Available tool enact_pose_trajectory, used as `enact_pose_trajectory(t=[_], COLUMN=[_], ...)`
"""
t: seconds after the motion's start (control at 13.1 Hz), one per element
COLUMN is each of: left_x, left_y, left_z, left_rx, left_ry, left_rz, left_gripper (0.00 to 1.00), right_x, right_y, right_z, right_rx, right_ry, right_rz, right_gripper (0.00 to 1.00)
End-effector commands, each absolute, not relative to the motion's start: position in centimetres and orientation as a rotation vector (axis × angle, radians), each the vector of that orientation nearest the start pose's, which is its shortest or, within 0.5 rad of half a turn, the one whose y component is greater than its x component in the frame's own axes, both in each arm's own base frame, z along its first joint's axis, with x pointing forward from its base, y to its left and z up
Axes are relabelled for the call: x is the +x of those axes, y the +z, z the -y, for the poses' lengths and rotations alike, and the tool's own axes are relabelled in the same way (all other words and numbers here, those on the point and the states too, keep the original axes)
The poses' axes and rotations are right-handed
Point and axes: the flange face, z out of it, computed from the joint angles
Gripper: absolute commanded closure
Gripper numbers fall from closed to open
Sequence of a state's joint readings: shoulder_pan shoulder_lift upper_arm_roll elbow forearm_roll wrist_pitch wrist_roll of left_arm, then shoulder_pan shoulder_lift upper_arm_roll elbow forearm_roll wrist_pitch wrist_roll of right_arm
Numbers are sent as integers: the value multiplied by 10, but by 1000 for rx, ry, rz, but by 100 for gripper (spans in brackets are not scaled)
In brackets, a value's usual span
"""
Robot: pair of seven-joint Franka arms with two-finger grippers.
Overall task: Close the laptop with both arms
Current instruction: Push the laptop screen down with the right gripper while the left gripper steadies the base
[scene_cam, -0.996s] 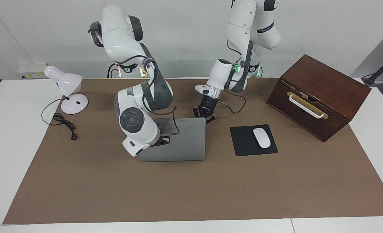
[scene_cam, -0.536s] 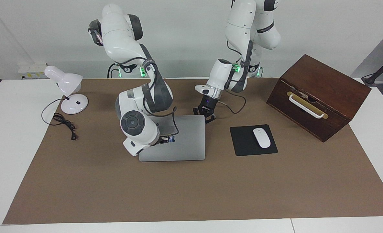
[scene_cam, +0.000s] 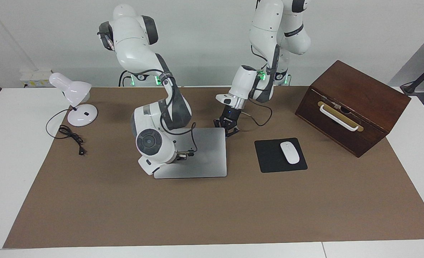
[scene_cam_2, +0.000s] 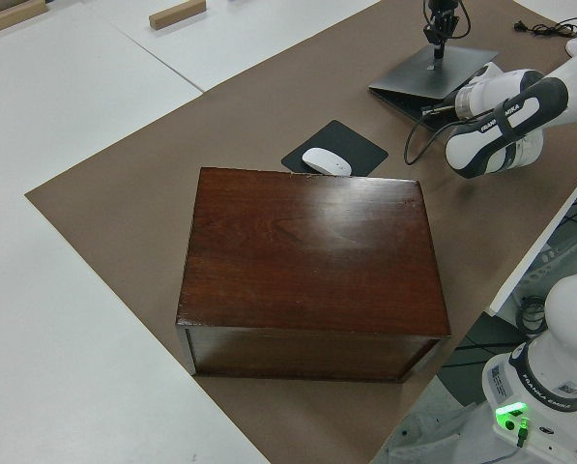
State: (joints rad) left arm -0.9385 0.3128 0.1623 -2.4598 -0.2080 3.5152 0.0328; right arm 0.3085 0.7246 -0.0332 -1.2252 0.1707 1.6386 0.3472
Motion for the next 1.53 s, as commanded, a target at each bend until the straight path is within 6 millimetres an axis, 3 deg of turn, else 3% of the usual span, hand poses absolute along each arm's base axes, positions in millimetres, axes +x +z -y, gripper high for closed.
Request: enact_pose_trajectory(t=[0.0, 0.69, 1.0, 1.3, 1.46], left_x=[385, 386, 387, 387, 387], left_y=[214, 215, 215, 215, 215], left_z=[331, 329, 328, 328, 327], left_rx=[-2987, -2986, -2986, -2986, -2986], left_ry=[-1008, -1008, -1009, -1009, -1006], left_rz=[-954, -949, -947, -945, -945], left_gripper=[100, 100, 100, 100, 100], right_x=[670, 670, 685, 697, 705], right_y=[321, 313, 326, 347, 376], right_z=[-214, -215, -227, -211, -176], right_rx=[-3031, -3032, -3023, -3023, -3027], right_ry=[516, 496, 294, 172, 100], right_rz=[-207, -222, -290, -298, -307], right_gripper=[100, 100, 100, 100, 100])
